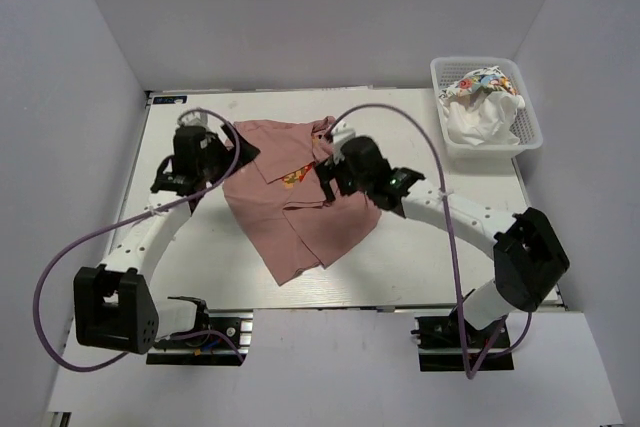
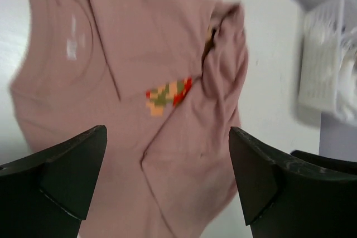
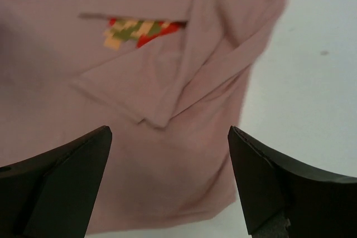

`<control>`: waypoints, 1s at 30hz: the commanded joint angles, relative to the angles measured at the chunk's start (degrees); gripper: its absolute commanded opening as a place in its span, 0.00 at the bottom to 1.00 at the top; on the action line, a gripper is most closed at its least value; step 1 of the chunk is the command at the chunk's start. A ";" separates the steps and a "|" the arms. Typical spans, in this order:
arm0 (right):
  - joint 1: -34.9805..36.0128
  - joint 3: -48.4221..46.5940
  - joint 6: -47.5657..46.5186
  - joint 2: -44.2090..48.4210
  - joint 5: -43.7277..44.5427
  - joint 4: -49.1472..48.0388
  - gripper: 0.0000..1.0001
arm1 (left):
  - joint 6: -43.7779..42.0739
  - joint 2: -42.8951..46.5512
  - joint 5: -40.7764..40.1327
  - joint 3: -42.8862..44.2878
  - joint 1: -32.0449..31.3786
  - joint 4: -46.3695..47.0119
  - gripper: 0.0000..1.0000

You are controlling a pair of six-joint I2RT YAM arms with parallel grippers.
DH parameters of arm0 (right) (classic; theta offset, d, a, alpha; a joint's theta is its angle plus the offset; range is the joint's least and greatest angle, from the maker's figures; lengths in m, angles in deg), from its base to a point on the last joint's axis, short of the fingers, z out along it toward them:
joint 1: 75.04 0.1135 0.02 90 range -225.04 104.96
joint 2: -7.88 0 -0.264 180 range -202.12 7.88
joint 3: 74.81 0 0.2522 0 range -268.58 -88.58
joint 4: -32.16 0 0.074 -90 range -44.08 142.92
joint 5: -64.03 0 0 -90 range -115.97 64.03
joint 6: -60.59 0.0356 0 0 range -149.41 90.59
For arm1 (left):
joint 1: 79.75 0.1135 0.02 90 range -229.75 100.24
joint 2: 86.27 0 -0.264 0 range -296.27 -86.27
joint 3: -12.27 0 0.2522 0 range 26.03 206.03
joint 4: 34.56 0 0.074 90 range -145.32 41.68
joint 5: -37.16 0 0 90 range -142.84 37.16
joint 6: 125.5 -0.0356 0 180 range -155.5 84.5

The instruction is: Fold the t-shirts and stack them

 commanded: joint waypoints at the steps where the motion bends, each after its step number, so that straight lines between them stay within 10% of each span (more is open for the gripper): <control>1: 6.05 7.15 1.37 0.57 -2.89 -0.73 0.90 | 2.28 0.50 12.61 -10.09 -0.43 4.07 1.00; 13: 19.59 12.80 9.72 -6.70 -4.67 -0.19 0.89 | 4.21 2.81 14.91 -23.40 -4.91 11.29 1.00; 30: 18.98 17.81 10.96 -0.05 5.63 7.19 0.12 | 1.49 -11.70 -1.33 -18.04 -8.51 0.32 1.00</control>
